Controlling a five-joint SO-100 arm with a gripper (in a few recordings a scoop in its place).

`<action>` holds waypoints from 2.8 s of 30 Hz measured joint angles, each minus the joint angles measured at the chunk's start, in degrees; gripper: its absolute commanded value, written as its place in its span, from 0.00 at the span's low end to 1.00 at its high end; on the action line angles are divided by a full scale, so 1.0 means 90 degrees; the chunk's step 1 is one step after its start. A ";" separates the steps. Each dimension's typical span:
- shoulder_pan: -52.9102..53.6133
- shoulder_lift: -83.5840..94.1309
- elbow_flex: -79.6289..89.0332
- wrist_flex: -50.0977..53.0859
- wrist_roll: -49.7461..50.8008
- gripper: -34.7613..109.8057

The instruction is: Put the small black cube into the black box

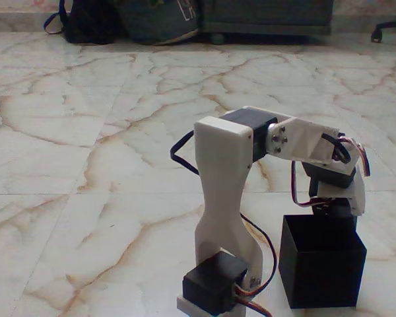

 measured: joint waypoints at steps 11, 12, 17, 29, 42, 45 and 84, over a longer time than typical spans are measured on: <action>-0.0791 -0.0469 0.0039 -0.0586 0.0928 0.28; -0.0791 -0.0469 0.0049 -0.0645 0.0928 0.28; -0.0898 -0.0449 0.0264 -0.0645 0.1133 0.28; -0.4590 0.3447 0.4121 -0.0430 0.3545 0.28; -0.5000 0.4980 0.7090 0.0039 0.3252 0.27; -0.5000 0.4980 0.7090 0.0742 0.3320 0.27; -0.5000 0.4980 0.7090 0.0938 0.3496 0.27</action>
